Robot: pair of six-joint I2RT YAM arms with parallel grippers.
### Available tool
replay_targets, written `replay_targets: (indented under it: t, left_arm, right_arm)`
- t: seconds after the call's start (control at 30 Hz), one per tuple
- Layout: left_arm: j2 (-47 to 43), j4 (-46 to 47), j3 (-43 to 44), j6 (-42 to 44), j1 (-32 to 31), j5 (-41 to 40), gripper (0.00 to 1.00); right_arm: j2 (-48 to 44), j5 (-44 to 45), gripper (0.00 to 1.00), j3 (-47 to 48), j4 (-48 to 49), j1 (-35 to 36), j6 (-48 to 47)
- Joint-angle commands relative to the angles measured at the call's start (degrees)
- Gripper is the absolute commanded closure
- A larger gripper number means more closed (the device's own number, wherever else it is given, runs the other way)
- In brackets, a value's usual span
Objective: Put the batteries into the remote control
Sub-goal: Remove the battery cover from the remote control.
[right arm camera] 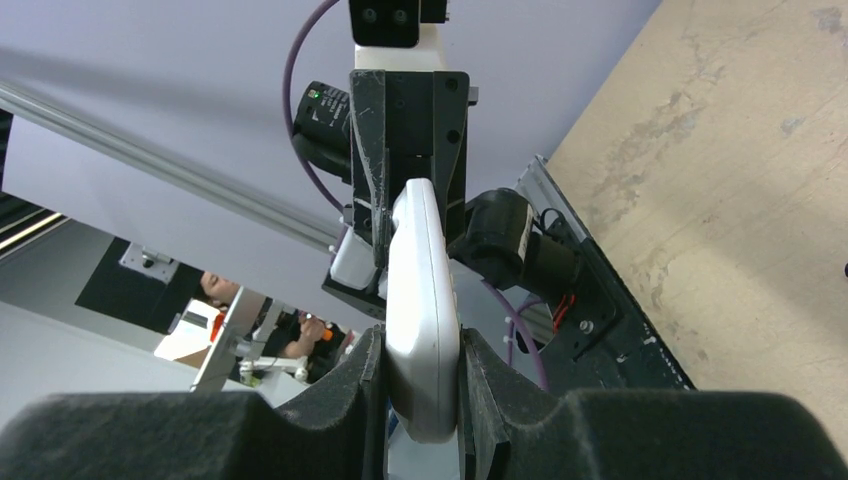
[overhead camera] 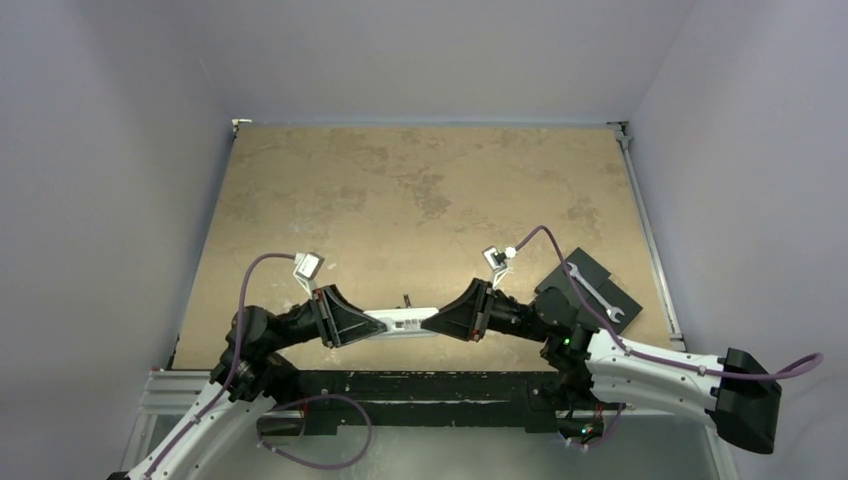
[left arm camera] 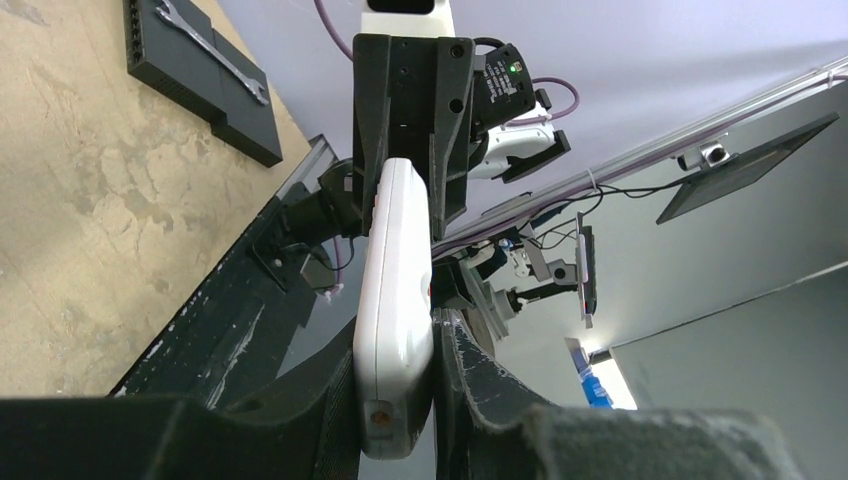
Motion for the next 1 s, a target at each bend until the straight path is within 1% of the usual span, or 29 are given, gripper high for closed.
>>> replay_targets:
  t: [0.0,0.13,0.37,0.5,0.6,0.73,0.83,0.97]
  left_arm:
    - [-1.5,2.27,-0.19,-0.5,0.06,-0.75,1.0]
    - [-2.01,0.73,-0.25,0.18,0.07,-1.57,1.0]
    - [-2.3,-0.75,-0.44,0.84,0.06,-2.7,1.0]
    - [-2.46,-2.06,-0.55,1.21,0.07,-3.71,1.0]
    - [-2.92,-2.92,-0.67,1.27,0.07,-4.65,1.0]
    - [-3.44,-6.32,0.2,2.67,0.06,-6.06,1.0]
    - [-3.36,-9.61,1.02,4.05,0.06,-6.78,1.0]
    - [-3.43,-11.14,0.93,4.61,0.06,-7.57,1.0]
  right_arm:
    - [-0.09,1.95,1.0,0.66,-1.29,-0.28,-1.4]
    - [-1.22,2.71,0.89,0.56,-3.15,-0.28,-1.91]
    - [-3.24,3.35,0.62,0.95,-6.5,-0.28,-3.17]
    - [-4.29,3.82,0.52,1.36,-8.94,-0.28,-3.81]
    - [-5.47,3.91,0.48,1.99,-11.84,-0.28,-4.8]
    - [-8.2,3.82,0.45,2.83,-16.69,-0.29,-5.94]
    - [-11.0,5.84,0.43,3.95,-22.49,-0.28,-7.3]
    - [-13.81,7.88,0.4,5.62,-28.47,-0.37,-8.66]
